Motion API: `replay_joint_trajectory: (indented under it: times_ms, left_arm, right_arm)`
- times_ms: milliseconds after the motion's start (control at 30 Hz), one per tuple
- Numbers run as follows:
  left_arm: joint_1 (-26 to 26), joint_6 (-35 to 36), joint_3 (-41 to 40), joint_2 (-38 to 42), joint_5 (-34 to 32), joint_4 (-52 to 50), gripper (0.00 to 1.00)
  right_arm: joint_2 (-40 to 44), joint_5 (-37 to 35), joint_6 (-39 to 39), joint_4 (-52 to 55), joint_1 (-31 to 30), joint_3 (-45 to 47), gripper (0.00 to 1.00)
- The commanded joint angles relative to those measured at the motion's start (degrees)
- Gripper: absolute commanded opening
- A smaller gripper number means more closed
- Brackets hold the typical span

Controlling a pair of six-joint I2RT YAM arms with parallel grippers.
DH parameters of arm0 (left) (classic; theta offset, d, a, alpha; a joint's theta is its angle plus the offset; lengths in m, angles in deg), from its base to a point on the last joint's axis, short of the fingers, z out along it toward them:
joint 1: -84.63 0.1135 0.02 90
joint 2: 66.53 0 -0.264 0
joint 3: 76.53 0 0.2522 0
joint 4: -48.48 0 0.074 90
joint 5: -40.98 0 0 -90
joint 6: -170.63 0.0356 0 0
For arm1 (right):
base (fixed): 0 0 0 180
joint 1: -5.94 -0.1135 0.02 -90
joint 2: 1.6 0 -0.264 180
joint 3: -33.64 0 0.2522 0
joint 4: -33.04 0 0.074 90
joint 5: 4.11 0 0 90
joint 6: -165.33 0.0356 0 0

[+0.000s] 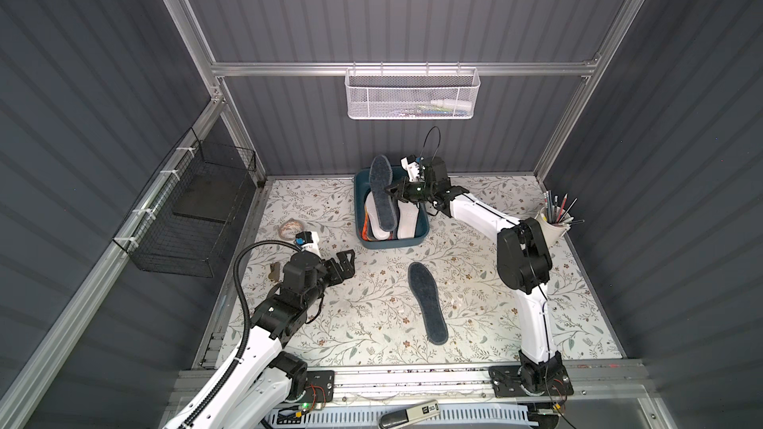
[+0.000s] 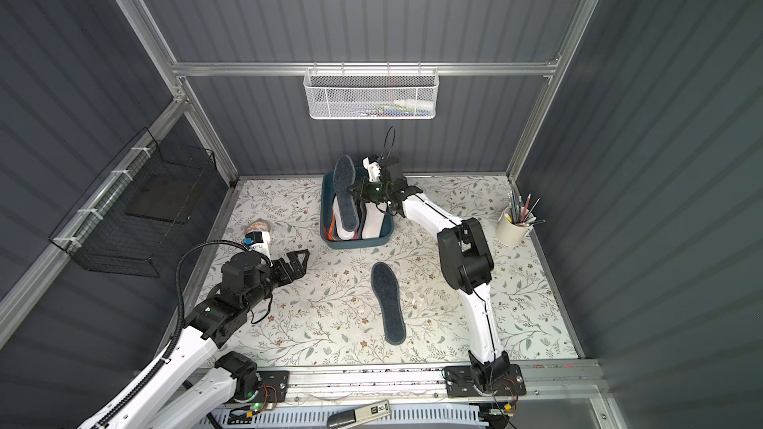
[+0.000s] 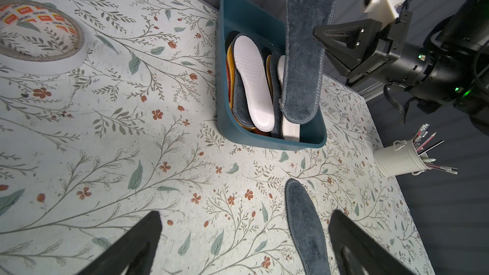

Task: Put the insoles into the storage box
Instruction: Place the insole in the storage box.

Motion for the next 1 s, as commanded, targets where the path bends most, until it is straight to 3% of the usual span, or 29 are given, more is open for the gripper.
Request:
replay_joint_trajectory:
  times_ms: [0,600,667,767,967]
  left_arm:
    - [0.3,1.4,0.4,-0.4,-0.4,-1.4,1.0]
    - [0.3,0.6,0.7,-1.6,1.0,-0.8,1.0]
    - [0.3,0.5,0.7,-1.2,1.0,-0.8,1.0]
    - [0.3,0.5,0.6,-0.3,0.9,-0.7,1.0]
    - [0.3,0.3,0.3,0.0,1.3,0.0,1.0]
  right_arm:
    - [-2.3,-1.0,-1.1,2.4,-0.6,-2.7,0.0]
    - [-14.7,-2.3,-4.2,11.7,-1.5,-16.1,0.02]
    - [-14.6,-2.8,-5.0,13.5,-1.5,-17.1,0.11]
    - [-13.0,-3.0,-6.7,15.0,-1.5,-17.4,0.34]
    - [-3.0,-8.6,-11.4,14.2,-1.6,-10.9,0.67]
